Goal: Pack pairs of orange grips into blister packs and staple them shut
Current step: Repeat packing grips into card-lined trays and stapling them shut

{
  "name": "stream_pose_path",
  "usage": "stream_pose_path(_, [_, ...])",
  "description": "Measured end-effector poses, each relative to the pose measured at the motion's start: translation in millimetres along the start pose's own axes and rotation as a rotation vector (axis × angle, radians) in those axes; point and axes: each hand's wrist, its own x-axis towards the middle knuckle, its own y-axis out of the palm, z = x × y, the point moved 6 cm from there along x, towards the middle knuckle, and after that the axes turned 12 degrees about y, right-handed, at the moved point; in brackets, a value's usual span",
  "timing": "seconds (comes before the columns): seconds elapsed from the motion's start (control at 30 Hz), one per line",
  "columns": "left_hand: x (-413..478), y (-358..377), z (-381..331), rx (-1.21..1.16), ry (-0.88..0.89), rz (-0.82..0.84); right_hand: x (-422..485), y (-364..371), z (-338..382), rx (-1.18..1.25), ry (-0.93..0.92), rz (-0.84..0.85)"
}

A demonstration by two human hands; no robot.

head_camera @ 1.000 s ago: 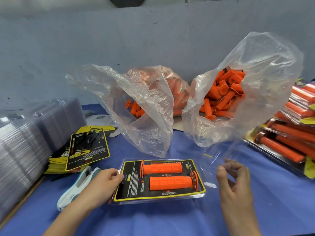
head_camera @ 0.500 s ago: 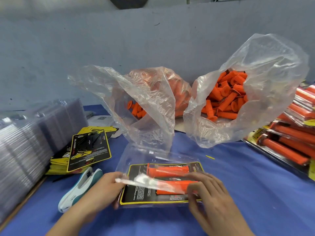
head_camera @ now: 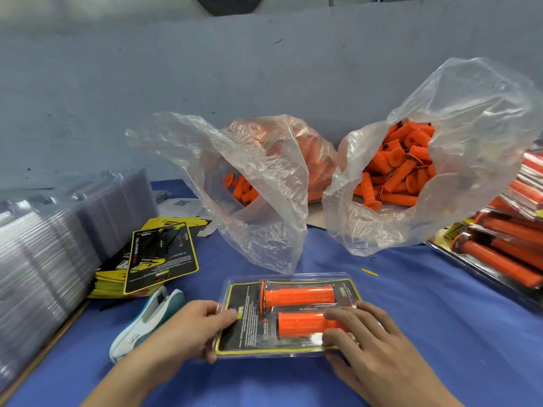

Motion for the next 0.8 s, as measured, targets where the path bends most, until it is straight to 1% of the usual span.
stream_pose_path(0.13, [2, 12, 1, -0.013, -0.026, 0.017, 4, 5, 13, -0.117, -0.029, -0.051])
stream_pose_path(0.27, [2, 17, -2, -0.069, -0.026, 0.035, 14, 5, 23, -0.080, -0.037, -0.021])
stream_pose_path(0.33, [2, 19, -8, -0.120, -0.018, 0.032, 17, 5, 22, -0.041, -0.013, 0.005])
stream_pose_path(0.43, [0, 21, -22, -0.291, 0.005, 0.024, 26, 0, 16, 0.018, 0.090, -0.001])
stream_pose_path(0.53, [0, 17, -39, -0.541, 0.059, -0.086, 46, -16, 5, 0.104, 0.241, 0.011])
stream_pose_path(0.6, [0, 10, -51, -0.528, 0.181, -0.182, 62, -30, -6, 0.231, 0.386, 0.047])
stream_pose_path(0.63, [-1, 10, -57, -0.505, 0.251, -0.206, 69, -36, -13, 0.342, 0.479, 0.087])
stream_pose_path(0.7, [-3, 12, -70, -0.487, 0.384, -0.194, 82, -42, -27, 0.613, 0.646, 0.168])
stream_pose_path(0.8, [-8, 12, -91, -0.543, 0.556, -0.156, 96, -46, -45, 0.918, 0.821, 0.312])
